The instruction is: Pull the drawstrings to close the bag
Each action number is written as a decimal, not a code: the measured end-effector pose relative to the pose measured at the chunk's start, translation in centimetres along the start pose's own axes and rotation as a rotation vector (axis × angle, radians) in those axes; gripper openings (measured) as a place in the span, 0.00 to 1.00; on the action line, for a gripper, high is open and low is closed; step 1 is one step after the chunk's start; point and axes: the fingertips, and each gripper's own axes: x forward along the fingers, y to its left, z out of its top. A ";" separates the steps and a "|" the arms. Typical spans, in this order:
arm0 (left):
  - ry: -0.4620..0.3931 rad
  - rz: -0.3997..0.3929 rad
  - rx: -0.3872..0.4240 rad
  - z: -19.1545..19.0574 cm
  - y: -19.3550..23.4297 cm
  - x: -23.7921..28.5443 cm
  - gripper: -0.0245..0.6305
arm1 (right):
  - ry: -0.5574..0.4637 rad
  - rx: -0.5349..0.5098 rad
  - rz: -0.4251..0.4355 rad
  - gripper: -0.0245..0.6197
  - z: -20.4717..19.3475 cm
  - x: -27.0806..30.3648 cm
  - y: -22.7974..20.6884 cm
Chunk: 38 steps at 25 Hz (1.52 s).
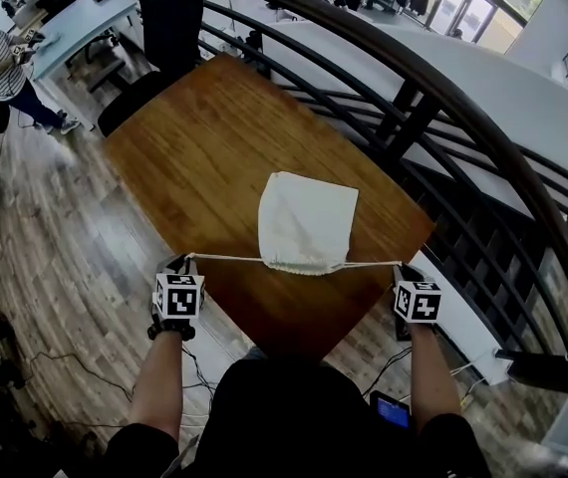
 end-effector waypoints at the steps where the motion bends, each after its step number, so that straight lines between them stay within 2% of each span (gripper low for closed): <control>1: -0.001 0.005 -0.001 0.0 0.1 0.0 0.11 | -0.001 -0.006 -0.004 0.10 0.1 0.0 0.0; 7: 0.001 0.041 0.015 0.1 0.8 0.0 0.11 | -0.010 0.023 -0.013 0.10 0.3 0.1 -0.7; 11: 0.011 0.022 -0.050 -0.3 1.0 0.5 0.10 | -0.014 0.060 -0.019 0.10 0.4 0.3 -1.7; 14: 0.005 0.035 -0.036 -0.3 0.9 0.5 0.10 | -0.008 0.052 -0.034 0.10 0.2 0.4 -1.9; 21: 0.019 0.038 -0.063 -0.9 1.0 0.4 0.10 | -0.004 0.049 -0.036 0.10 0.1 0.6 -1.8; 32: 0.027 0.053 -0.090 -1.6 1.5 0.9 0.10 | 0.007 0.119 -0.067 0.10 -0.4 0.8 -4.3; 38: 0.038 0.063 -0.100 -2.0 1.1 0.8 0.10 | 0.023 0.094 -0.097 0.10 -0.5 0.9 -4.6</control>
